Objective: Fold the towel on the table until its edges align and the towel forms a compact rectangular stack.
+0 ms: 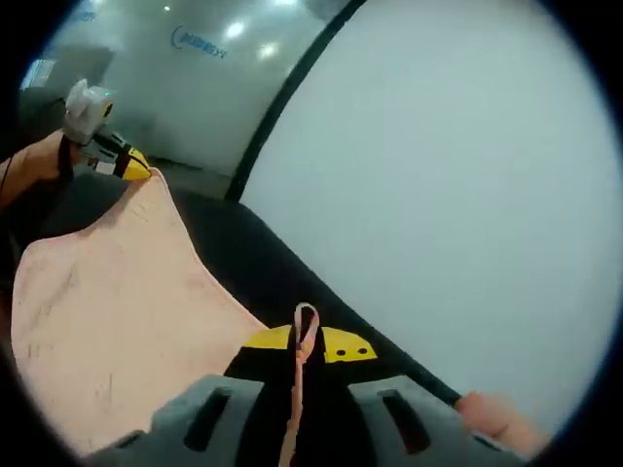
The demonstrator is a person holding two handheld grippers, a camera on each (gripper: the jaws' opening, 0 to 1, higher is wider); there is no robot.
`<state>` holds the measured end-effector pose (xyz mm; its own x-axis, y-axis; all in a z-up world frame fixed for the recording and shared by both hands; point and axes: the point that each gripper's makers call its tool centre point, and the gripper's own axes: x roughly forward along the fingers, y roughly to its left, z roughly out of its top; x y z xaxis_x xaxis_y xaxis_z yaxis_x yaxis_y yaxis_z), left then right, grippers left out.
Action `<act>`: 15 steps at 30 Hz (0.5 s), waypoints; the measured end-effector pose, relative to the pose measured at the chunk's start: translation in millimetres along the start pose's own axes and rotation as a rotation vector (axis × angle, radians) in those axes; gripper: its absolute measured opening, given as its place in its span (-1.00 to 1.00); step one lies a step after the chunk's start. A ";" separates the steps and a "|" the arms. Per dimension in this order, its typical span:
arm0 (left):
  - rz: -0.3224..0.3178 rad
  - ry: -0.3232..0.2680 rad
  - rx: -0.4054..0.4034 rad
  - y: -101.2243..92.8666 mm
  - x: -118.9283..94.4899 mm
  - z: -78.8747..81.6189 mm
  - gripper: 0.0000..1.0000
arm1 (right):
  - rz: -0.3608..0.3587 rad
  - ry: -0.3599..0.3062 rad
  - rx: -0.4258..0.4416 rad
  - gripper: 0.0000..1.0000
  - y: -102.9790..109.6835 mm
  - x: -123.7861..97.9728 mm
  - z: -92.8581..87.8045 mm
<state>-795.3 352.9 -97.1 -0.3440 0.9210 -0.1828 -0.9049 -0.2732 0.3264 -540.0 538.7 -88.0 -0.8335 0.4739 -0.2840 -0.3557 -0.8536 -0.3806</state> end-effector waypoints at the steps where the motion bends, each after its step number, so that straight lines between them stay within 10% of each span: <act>1: -0.045 -0.040 -0.023 -12.2 1.1 -0.4 -0.97 | 0.007 0.002 -0.005 -0.67 -1.3 -0.1 -5.5; 3: -0.100 -0.103 -0.108 -30.5 3.5 -0.1 -0.97 | -0.016 -0.023 -0.039 -0.65 -12.5 -13.0 -8.6; 8: -0.022 -0.096 -0.021 -29.0 14.4 -24.7 -0.98 | 0.032 -0.107 0.080 -0.78 -17.8 -90.7 8.6; 15: -0.016 -0.148 -0.111 -19.8 24.4 -47.5 -0.98 | 0.212 -0.002 -0.038 -0.81 73.4 -206.3 -21.9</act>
<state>-797.6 367.6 -152.0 -0.2961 0.9541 -0.0457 -0.9348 -0.2796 0.2191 -384.9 383.0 -76.6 -0.8888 0.2845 -0.3592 -0.1566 -0.9253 -0.3453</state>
